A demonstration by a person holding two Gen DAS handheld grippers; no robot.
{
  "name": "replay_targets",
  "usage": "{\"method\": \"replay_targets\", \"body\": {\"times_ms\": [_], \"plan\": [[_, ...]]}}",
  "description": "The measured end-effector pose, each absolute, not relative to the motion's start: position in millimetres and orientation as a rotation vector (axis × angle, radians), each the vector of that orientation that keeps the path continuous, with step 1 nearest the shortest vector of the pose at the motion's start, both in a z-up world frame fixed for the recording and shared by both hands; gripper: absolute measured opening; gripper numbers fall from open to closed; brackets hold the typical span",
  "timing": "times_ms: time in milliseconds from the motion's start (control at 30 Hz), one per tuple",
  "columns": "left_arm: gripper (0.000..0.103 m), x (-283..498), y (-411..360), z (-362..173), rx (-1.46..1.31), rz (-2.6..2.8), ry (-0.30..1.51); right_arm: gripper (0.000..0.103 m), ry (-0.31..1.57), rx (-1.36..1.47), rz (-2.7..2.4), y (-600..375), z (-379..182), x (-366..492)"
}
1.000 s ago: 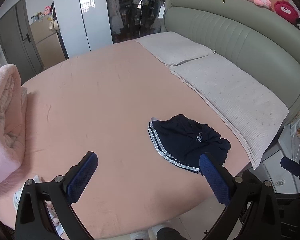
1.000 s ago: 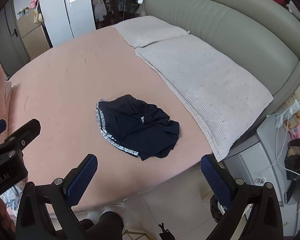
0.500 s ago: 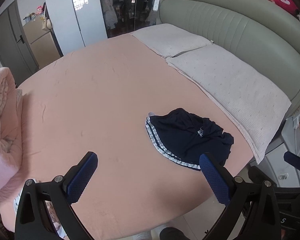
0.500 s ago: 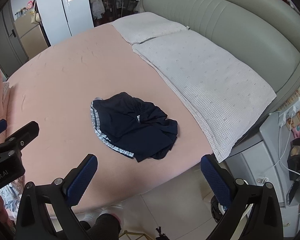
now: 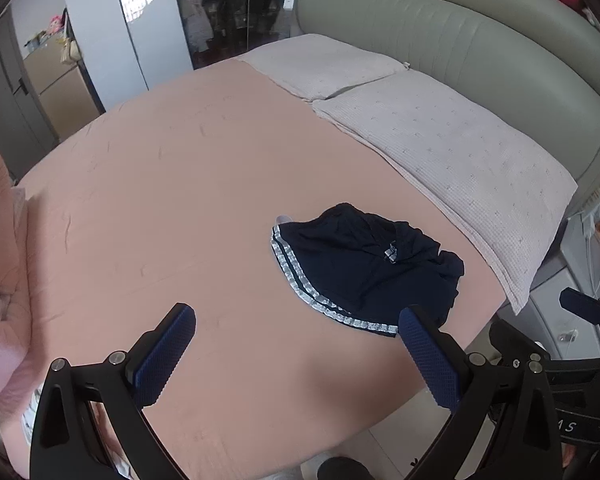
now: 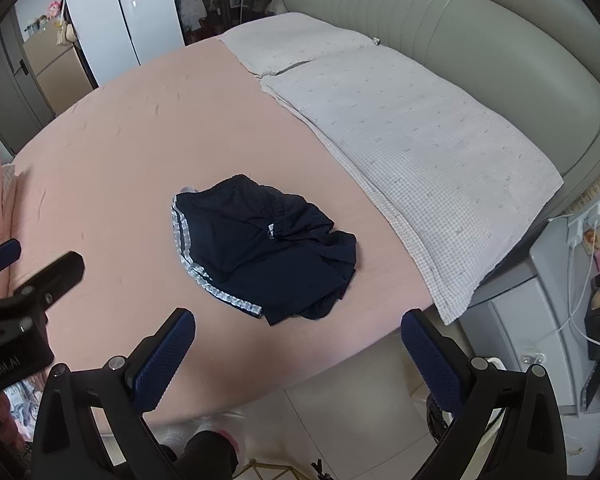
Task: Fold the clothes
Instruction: 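Move both tools toward the navy striped shorts on the bed, then lower both tools over the navy shorts, approaching the waistband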
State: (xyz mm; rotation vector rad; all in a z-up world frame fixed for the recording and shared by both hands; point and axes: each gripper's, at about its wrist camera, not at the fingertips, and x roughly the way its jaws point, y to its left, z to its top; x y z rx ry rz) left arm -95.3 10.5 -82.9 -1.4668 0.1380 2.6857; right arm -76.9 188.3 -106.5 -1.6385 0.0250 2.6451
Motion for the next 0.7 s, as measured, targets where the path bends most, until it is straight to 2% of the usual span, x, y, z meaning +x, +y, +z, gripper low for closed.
{"method": "replay_targets", "body": {"times_ms": [700], "plan": [[0.103, -107, 18, -125, -1.427, 2.612, 0.126, 0.103, 0.103, -1.579, 2.844, 208, -153, -85]]}}
